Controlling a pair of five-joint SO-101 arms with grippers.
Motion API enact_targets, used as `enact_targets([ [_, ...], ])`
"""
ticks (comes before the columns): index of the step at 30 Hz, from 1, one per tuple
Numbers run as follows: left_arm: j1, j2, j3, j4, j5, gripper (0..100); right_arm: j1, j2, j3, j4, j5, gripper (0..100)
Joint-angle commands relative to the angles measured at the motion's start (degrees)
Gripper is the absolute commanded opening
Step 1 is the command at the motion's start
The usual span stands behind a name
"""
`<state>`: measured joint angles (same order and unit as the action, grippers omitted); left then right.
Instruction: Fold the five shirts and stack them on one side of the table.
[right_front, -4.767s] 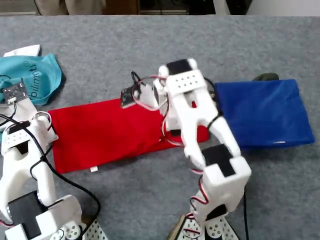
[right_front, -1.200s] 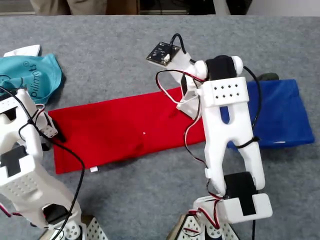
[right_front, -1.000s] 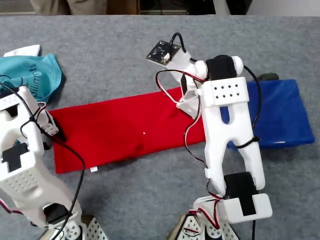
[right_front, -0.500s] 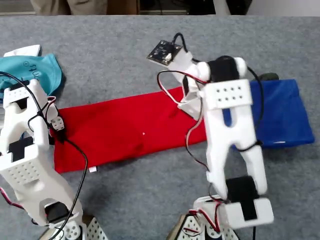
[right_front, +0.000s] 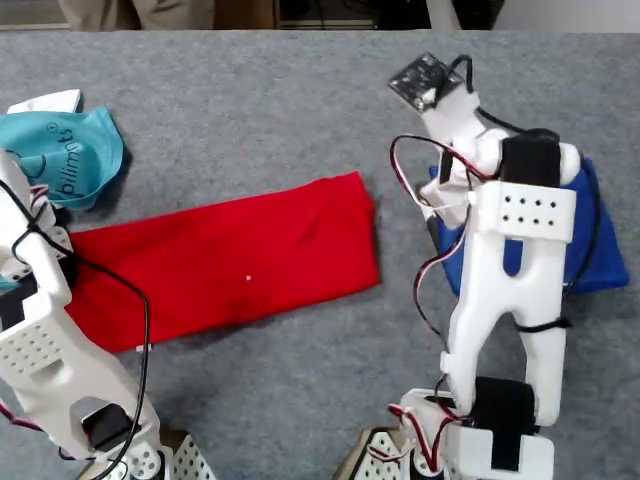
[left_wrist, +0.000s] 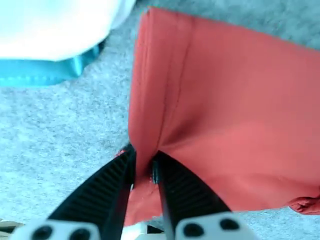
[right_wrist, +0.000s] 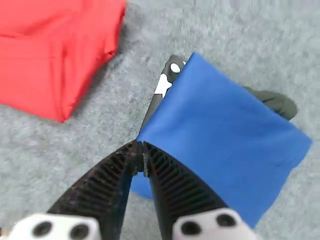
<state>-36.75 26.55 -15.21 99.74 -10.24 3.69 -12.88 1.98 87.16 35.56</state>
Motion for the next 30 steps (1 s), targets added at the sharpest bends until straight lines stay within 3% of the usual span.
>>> enact_targets([
  [1,1.14,-3.12,-2.73,1.05,-0.62,2,1.54,-2.68,5.58,-8.53,-1.23,0.5],
  [12,19.08,-5.58,-2.37,1.14,4.57,2,1.19,-2.24,25.36,-53.71,-25.76,0.5],
  [21,40.88,-15.34,-7.3,1.05,13.01,2,2.77,-0.22,44.88,-95.47,-28.84,0.5],
  [25,46.51,-15.34,-11.08,1.05,20.4,2,7.25,5.67,42.42,-100.48,-28.92,0.5],
  [30,53.63,-13.67,-16.0,0.97,21.27,2,12.18,9.01,36.53,-100.57,-28.92,0.5],
])
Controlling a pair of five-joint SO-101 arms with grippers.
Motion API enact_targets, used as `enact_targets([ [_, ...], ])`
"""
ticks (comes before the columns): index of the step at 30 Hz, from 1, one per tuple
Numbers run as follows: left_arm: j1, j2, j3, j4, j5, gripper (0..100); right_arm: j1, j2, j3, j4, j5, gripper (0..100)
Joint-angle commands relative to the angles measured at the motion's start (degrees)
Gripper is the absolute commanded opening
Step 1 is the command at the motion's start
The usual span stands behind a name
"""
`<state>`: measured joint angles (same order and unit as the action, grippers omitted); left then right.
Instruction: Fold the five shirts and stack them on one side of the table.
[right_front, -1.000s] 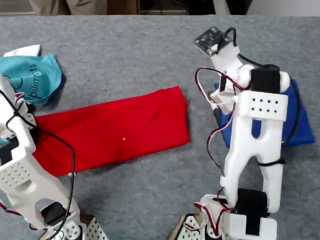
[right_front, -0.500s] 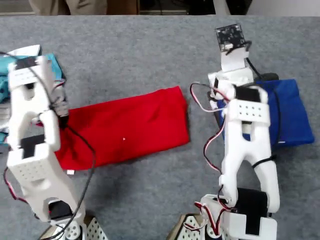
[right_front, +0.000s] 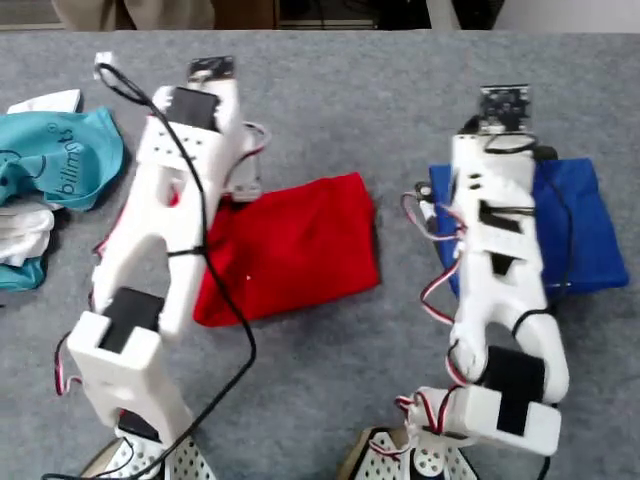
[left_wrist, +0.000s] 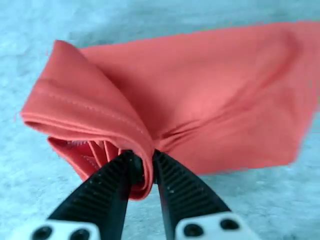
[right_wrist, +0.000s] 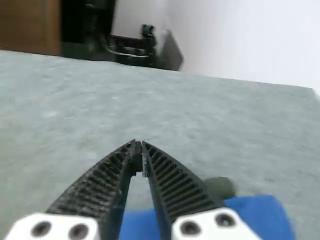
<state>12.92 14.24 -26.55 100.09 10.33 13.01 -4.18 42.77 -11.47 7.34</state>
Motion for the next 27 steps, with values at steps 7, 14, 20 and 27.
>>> enact_targets([
  [7,12.66,5.05,-12.75,0.62,2.73,2,3.91,2.42,-5.76,-2.29,-0.7,0.5],
  [14,17.05,12.44,-21.01,0.62,2.81,2,4.18,3.74,-6.55,-2.29,-0.7,0.5],
  [20,20.04,20.53,-32.0,0.62,2.81,2,3.82,3.82,-6.46,-2.29,-0.7,0.5],
  [27,21.19,30.64,-42.46,0.62,7.12,2,3.74,3.56,-6.2,-1.93,-0.7,0.5],
])
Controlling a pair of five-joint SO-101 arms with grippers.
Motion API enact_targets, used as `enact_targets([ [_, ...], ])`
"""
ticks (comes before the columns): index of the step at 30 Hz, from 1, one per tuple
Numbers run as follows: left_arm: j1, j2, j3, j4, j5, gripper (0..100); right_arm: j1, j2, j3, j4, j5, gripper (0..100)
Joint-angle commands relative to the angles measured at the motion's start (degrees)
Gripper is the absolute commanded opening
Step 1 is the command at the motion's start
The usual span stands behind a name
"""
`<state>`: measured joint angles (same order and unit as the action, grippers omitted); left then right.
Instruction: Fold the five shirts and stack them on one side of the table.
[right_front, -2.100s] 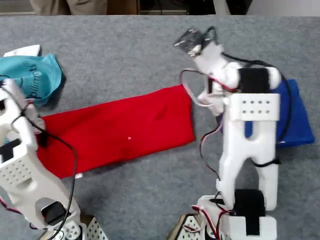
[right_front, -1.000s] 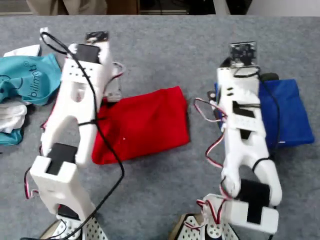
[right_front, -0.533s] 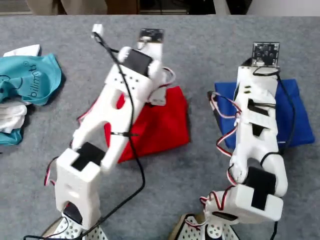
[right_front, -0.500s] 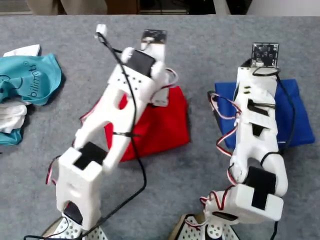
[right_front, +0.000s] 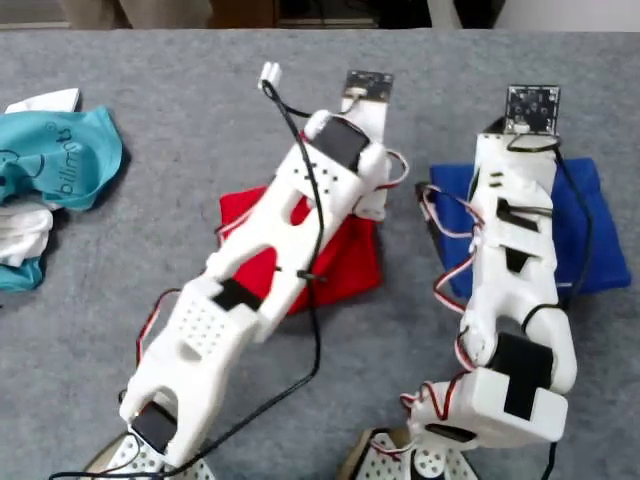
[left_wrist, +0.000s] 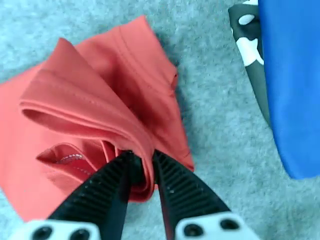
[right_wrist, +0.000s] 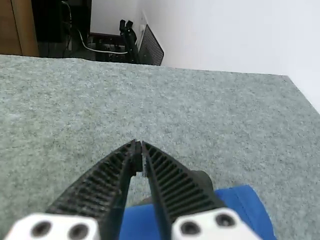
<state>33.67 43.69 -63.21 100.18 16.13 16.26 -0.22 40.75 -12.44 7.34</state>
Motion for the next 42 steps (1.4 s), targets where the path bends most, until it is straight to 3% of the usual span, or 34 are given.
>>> enact_targets([
  [1,0.35,2.33,-6.86,0.53,1.85,2,0.48,-0.4,-4.18,-0.97,-0.7,0.5],
  [5,0.26,5.49,-9.85,0.53,2.64,4,0.48,-0.31,-4.18,-0.97,-0.7,0.5],
  [12,-4.84,5.05,-12.22,0.62,12.4,26,0.4,-0.22,-4.26,-0.79,-0.35,0.5],
  [15,-9.14,2.42,-15.47,0.62,12.57,23,0.4,-0.13,-4.35,-0.35,-0.35,0.5],
  [18,-15.12,-1.54,-17.41,0.62,12.57,13,-0.75,-1.54,-6.02,6.68,-0.26,0.5],
  [21,-22.33,-5.93,-16.0,0.7,11.6,1,-3.56,-4.79,-11.74,22.33,3.25,0.5],
  [23,-26.46,-9.1,-12.84,0.7,8.7,3,-6.73,-6.55,-17.27,34.29,7.21,0.5],
  [29,-38.24,-23.25,6.86,0.79,-0.7,2,-18.86,-6.81,-36.09,63.38,13.54,0.5],
  [35,-48.0,-39.43,34.99,-1.32,-7.3,2,-30.55,-5.49,-44.7,76.75,19.52,0.5],
  [39,-51.6,-47.69,60.22,-14.95,-10.55,2,-35.21,1.98,-47.25,78.33,20.22,0.5],
  [42,-52.84,-49.71,80.35,-33.85,-10.55,2,-38.64,9.36,-52.09,82.02,20.22,0.5],
])
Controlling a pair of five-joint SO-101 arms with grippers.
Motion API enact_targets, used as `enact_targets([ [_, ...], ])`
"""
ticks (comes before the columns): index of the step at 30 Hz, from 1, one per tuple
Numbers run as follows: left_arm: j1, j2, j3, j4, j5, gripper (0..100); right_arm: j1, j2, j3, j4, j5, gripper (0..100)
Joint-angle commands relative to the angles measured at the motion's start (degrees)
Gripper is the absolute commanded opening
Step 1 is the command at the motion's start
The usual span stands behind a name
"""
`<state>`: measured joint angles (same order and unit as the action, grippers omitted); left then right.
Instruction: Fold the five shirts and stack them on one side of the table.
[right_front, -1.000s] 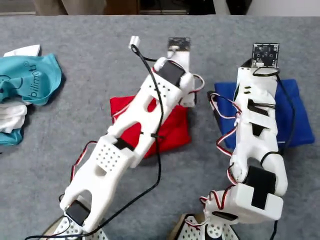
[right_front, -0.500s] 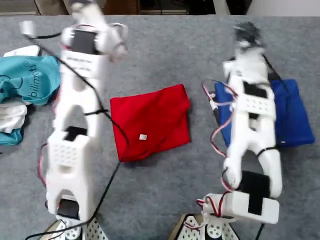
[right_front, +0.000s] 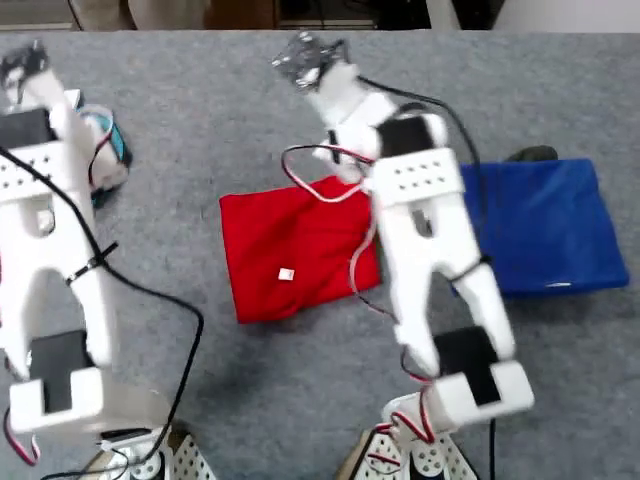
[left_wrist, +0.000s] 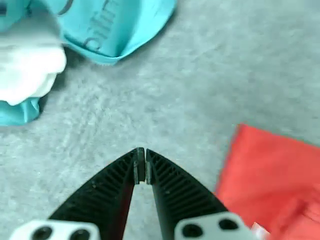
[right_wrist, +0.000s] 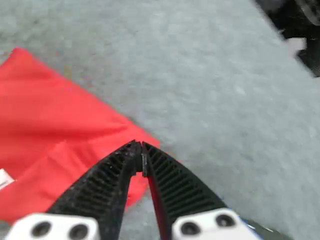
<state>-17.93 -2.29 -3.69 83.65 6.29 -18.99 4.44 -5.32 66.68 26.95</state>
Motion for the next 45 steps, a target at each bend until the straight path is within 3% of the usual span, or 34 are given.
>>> enact_targets([
  [1,-1.32,-3.91,26.29,-23.56,-0.62,2,-4.35,7.16,-8.4,4.92,0.62,0.5],
  [4,-1.41,-3.82,35.96,-34.02,-0.62,2,-6.37,13.93,-15.52,10.81,0.62,0.5],
  [16,-0.35,-3.65,40.79,-45.63,0.0,2,-6.37,36.0,-38.11,29.01,0.62,0.5],
  [29,-0.26,-3.65,41.32,-46.33,0.97,2,-5.93,43.65,-44.7,34.02,0.62,0.4],
  [36,-0.26,-3.65,41.32,-46.33,0.88,2,-0.92,41.54,-44.18,35.6,0.62,0.4],
  [45,-0.26,-3.65,41.32,-46.33,0.79,2,0.13,32.66,-28.79,35.52,0.7,0.4],
])
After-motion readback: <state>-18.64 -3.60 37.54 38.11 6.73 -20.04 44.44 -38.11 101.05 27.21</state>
